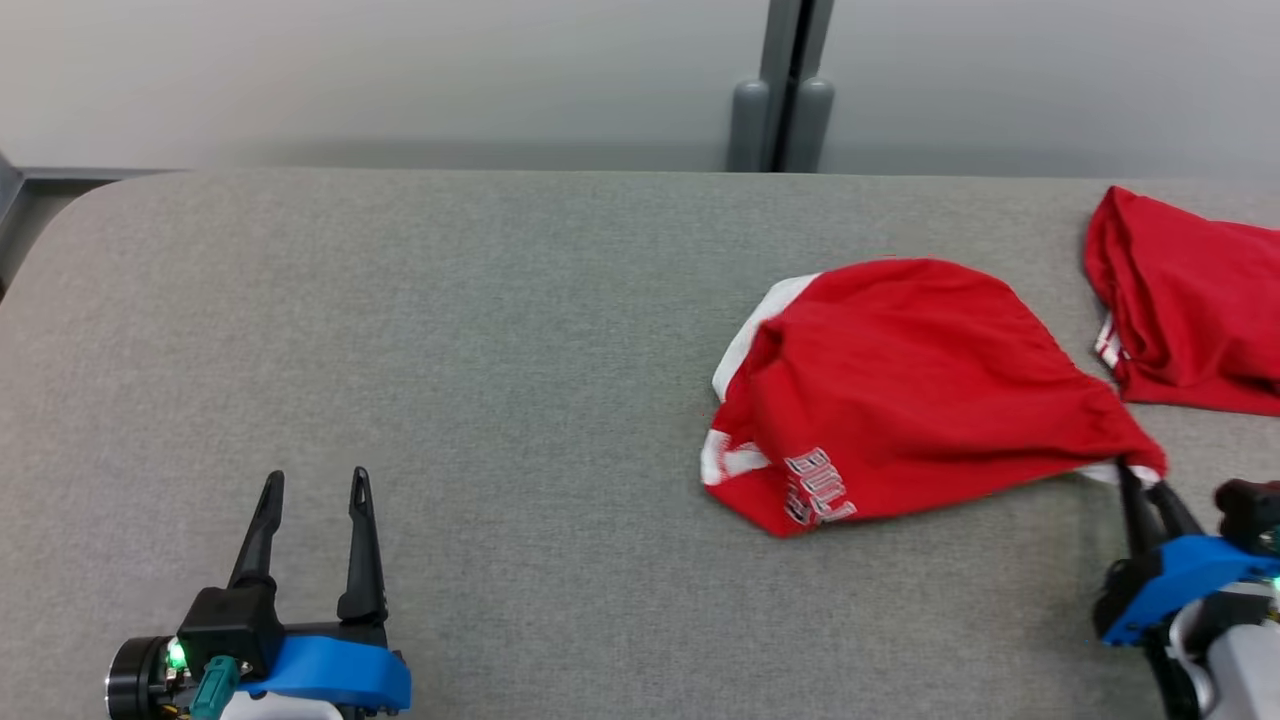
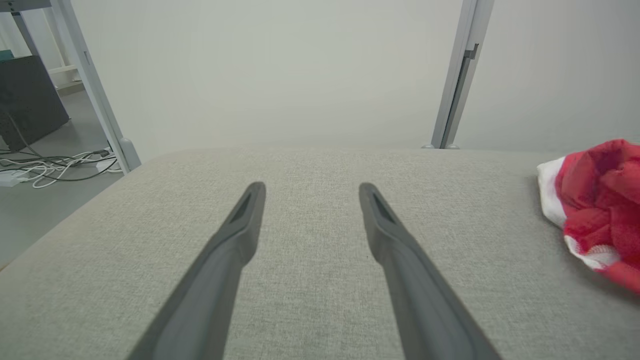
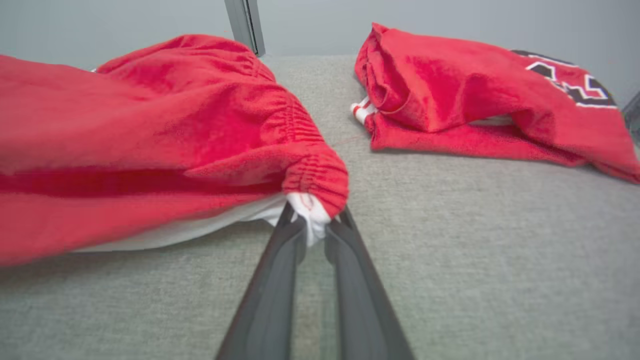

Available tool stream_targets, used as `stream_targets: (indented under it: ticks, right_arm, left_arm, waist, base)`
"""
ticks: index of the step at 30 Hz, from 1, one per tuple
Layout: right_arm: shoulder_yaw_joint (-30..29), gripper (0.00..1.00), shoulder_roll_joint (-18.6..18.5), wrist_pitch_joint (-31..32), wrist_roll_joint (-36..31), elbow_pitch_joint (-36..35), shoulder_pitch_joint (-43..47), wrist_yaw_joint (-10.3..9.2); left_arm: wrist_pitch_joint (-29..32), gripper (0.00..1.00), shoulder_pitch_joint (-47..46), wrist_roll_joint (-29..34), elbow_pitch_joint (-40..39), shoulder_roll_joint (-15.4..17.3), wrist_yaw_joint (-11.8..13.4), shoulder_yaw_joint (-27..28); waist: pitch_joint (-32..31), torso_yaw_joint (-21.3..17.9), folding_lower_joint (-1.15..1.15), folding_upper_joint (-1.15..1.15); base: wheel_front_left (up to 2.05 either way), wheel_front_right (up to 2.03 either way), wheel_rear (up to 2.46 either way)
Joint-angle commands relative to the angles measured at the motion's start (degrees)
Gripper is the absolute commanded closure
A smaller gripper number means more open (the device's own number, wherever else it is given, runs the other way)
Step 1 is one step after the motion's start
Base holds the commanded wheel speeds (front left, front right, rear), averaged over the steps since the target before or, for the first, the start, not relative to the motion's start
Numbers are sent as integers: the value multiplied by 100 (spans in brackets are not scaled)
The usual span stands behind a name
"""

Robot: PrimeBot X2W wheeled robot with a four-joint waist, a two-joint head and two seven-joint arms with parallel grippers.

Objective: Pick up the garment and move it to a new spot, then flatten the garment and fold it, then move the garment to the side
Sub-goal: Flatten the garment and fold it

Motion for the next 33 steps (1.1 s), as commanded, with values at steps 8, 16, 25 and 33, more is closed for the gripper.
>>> stream_targets:
  ticks: [8, 16, 25, 33]
  right_arm:
    - [-199, 100, -334, 85, -66, -1050, 236, 1]
    - [470, 100, 57, 667, -158, -2511, 82, 1]
    - [2149, 100, 628, 1173, -81, -3124, -302, 1]
    - [3743, 100, 1034, 1069, 232, -2422, -554, 1]
  left_arm:
    - [-27, 0, 53, 51, 14, -28, -39, 41]
    - [-26, 0, 116, 45, -8, -41, -58, 114]
    - [-27, 0, -6, 46, 6, -71, -102, 86]
    - [-26, 0, -147, -2, 105, -129, -124, -56]
  waist:
    - [-141, -182, 0, 0]
    - [-265, -121, 0, 0]
    - [-220, 223, 0, 0]
    - [-128, 658, 0, 0]
  base:
    - [0, 0, 0]
    - [0, 0, 0]
    - [0, 0, 0]
    - [0, 0, 0]
